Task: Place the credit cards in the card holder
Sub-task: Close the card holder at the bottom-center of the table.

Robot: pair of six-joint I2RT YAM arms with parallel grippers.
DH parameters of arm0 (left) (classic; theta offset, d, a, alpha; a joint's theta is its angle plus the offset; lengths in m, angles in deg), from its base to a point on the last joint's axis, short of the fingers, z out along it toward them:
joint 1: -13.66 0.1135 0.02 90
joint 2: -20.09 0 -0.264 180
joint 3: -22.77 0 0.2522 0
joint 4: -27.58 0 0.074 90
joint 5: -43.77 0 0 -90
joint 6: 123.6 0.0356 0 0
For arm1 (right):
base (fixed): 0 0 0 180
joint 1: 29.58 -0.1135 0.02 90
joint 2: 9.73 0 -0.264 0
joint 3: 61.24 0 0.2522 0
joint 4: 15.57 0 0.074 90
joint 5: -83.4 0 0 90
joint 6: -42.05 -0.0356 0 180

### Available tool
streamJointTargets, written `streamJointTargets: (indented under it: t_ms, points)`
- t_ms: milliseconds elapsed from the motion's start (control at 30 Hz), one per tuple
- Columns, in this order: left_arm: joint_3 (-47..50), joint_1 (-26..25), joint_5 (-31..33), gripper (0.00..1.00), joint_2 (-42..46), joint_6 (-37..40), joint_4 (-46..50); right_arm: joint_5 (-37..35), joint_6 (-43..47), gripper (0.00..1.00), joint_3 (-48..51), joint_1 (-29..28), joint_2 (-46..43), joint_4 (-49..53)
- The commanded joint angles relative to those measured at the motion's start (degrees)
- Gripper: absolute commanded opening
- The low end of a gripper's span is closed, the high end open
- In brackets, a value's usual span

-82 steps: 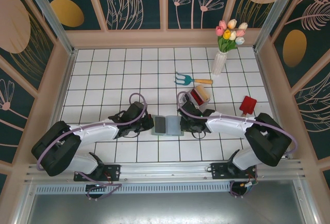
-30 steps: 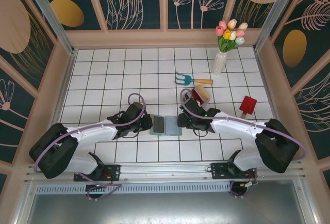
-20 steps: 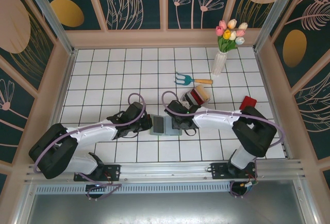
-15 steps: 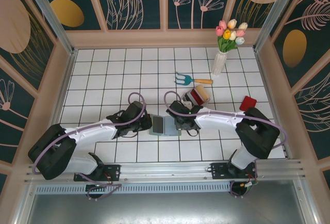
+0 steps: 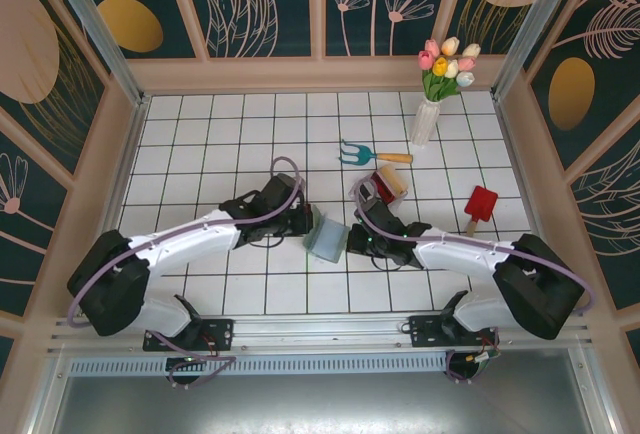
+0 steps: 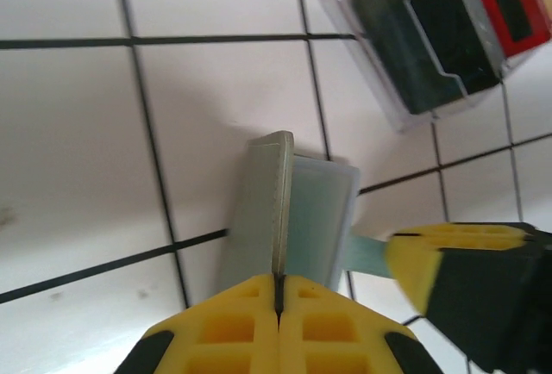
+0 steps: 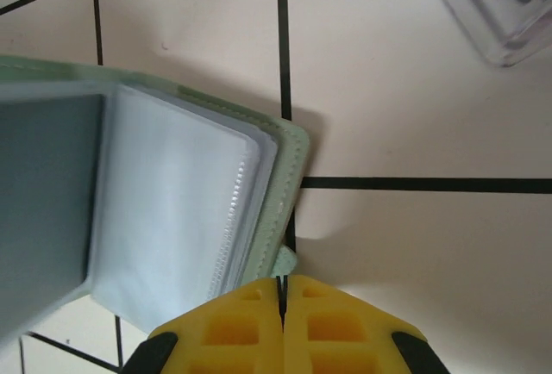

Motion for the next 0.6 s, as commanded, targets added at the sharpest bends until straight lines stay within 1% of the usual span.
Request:
streamJointTargets:
  t_ms: [0, 33, 100, 133, 167, 233, 333, 400, 467, 500, 567]
  points:
    - [-1.7, -1.3, -7.5, 0.05, -5.1, -2.1, -6.6, 2.4, -3.5, 0.04, 2.0, 0.6, -1.5, -6.8]
    - [-2.0, -1.7, -9.6, 0.08, -7.2, -2.5, -8.2, 2.1, -4.2, 0.04, 2.6, 0.7, -1.7, -7.1]
    - [-1.7, -2.4, -11.3, 0.14, -10.6, -4.0, -11.3, 1.6, -5.4, 0.04, 3.7, 1.2, -2.3, -7.8]
    - [-0.9, -2.5, -12.5, 0.20, -12.1, -5.3, -13.9, 1.4, -6.0, 0.05, 4.3, 1.5, -2.6, -8.2]
    - [-0.1, -2.5, -14.0, 0.24, -13.3, -6.8, -16.7, 1.3, -6.2, 0.05, 4.7, 1.8, -3.0, -8.5]
    - [1.5, -2.7, -18.1, 0.26, -14.9, -9.4, -23.0, 1.1, -6.8, 0.05, 5.3, 2.5, -3.9, -8.5]
    - [2.5, -2.7, -19.8, 0.36, -16.3, -10.9, -25.7, 0.8, -6.4, 0.06, 5.3, 3.4, -4.9, -7.6]
    - [2.5, -2.7, -20.1, 0.42, -15.6, -10.8, -25.6, 1.0, -5.6, 0.07, 5.0, 4.3, -5.1, -6.7]
    - [3.0, -2.7, -19.5, 0.43, -12.7, -10.4, -25.7, 1.8, -4.4, 0.07, 4.9, 5.2, -5.0, -6.3]
    - [3.9, -2.7, -18.2, 0.45, -10.4, -10.4, -25.8, 2.0, -4.0, 0.07, 4.6, 5.6, -4.9, -5.7]
    - [4.8, -2.7, -12.7, 0.53, -5.5, -8.6, -22.3, 2.0, -2.9, 0.07, 4.2, 5.8, -5.0, -5.0]
